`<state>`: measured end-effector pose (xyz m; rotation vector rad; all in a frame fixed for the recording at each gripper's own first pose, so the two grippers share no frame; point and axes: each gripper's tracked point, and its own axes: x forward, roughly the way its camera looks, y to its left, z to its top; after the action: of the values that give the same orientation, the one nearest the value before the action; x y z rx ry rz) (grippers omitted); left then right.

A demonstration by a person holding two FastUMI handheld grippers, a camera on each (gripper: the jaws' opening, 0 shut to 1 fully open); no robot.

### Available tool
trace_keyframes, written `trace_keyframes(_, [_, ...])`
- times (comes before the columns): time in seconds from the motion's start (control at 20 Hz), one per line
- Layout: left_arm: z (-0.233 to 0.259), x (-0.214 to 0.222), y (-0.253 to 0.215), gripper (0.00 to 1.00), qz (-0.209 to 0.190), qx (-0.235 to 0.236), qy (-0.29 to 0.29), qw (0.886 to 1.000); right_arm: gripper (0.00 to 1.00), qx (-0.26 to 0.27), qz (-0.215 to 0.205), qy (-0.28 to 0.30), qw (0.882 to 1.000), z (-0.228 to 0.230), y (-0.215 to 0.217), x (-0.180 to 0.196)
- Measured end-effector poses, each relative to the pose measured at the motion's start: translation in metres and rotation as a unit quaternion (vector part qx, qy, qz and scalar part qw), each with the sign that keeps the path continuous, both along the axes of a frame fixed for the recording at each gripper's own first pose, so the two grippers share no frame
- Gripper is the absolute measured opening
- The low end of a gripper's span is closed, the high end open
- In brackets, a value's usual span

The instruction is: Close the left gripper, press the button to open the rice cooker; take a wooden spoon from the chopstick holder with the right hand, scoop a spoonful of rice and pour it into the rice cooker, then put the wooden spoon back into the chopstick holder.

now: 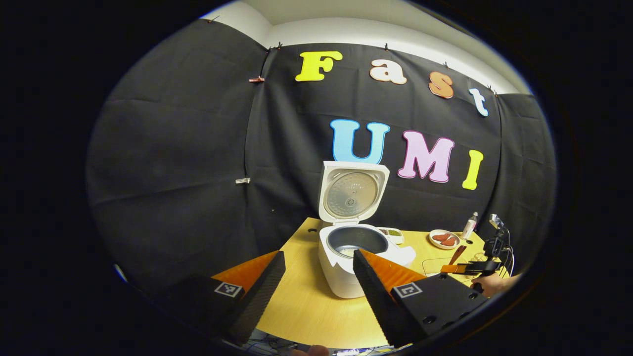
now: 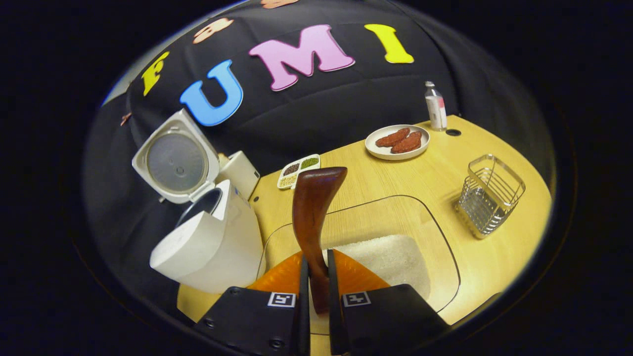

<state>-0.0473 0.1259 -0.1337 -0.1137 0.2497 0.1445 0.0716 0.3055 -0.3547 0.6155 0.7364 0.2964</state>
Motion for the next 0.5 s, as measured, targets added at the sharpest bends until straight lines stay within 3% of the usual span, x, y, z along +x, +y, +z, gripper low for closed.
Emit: trace_keyframes(0.5, [0.009,-0.002,-0.008,0.95,0.002,0.004,-0.007,1.000,0.19,0.111,-0.068,-0.007,0.991,0.028,-0.054,0.006])
